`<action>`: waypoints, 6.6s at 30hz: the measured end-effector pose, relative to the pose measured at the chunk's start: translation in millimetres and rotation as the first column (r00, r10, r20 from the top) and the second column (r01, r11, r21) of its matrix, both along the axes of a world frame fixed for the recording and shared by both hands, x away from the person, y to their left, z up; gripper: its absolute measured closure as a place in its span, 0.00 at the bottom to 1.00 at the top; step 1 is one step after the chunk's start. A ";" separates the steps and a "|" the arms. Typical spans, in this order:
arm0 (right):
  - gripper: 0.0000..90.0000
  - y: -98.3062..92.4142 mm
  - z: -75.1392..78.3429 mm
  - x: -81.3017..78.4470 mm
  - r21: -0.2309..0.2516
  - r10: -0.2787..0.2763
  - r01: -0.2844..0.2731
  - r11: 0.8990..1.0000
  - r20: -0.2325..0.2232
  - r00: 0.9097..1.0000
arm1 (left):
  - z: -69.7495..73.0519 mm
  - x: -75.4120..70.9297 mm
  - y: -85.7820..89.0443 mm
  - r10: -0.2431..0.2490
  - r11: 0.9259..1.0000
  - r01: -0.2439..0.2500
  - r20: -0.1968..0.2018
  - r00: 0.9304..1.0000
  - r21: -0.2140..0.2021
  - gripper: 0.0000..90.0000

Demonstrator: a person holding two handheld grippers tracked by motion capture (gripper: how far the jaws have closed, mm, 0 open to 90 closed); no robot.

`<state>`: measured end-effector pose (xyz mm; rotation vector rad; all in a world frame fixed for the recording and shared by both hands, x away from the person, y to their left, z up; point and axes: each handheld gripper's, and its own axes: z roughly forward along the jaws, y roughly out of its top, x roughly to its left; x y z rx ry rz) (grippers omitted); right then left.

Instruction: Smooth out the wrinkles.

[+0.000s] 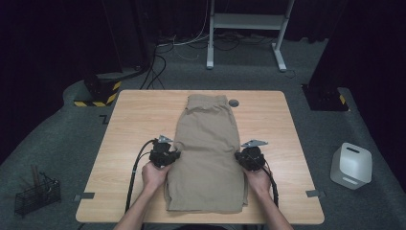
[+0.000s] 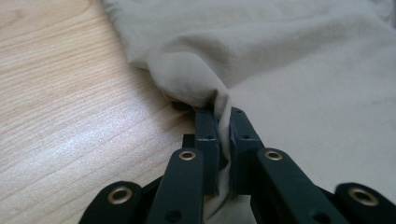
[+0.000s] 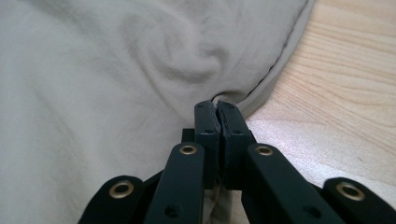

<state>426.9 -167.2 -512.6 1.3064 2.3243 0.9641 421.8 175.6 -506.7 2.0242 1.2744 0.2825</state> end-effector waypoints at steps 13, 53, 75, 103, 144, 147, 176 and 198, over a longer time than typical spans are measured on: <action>0.98 -4.7 12.1 -9.1 0.018 0.031 -0.032 0.999 0.055 0.998 | 14.5 -7.2 7.9 -0.021 0.998 0.022 0.026 0.999 -0.063 0.95; 0.98 -11.2 103.8 -10.7 0.077 0.035 -0.064 0.995 0.332 0.943 | 105.8 7.5 13.3 -0.046 0.996 0.060 0.212 0.976 -0.059 0.95; 0.98 -27.0 136.5 -112.2 0.095 0.117 -0.187 0.978 0.491 0.863 | 147.7 -83.3 22.6 -0.141 0.976 0.180 0.274 0.951 -0.121 0.95; 0.98 -27.3 123.3 -81.7 0.120 0.074 -0.142 0.983 0.446 0.892 | 123.6 -36.5 15.8 -0.110 0.987 0.135 0.243 0.964 -0.088 0.94; 0.98 -8.7 56.8 32.4 0.053 -0.084 0.072 0.996 0.270 0.959 | 52.9 54.9 -10.2 0.014 0.999 -0.021 0.157 0.988 0.048 0.94; 0.98 -7.8 52.9 35.0 0.049 -0.092 0.082 0.995 0.266 0.960 | 49.3 58.0 -11.4 0.026 0.998 -0.033 0.158 0.987 0.046 0.94; 0.97 -6.6 14.7 42.7 0.028 -0.096 0.093 0.995 0.162 0.982 | 11.8 51.6 -12.0 0.045 0.995 -0.053 0.102 0.994 0.083 0.93; 0.96 -11.4 4.4 36.9 0.065 -0.100 0.093 0.994 0.108 0.989 | 1.4 39.0 -2.0 0.041 0.993 -0.051 0.096 0.995 0.104 0.90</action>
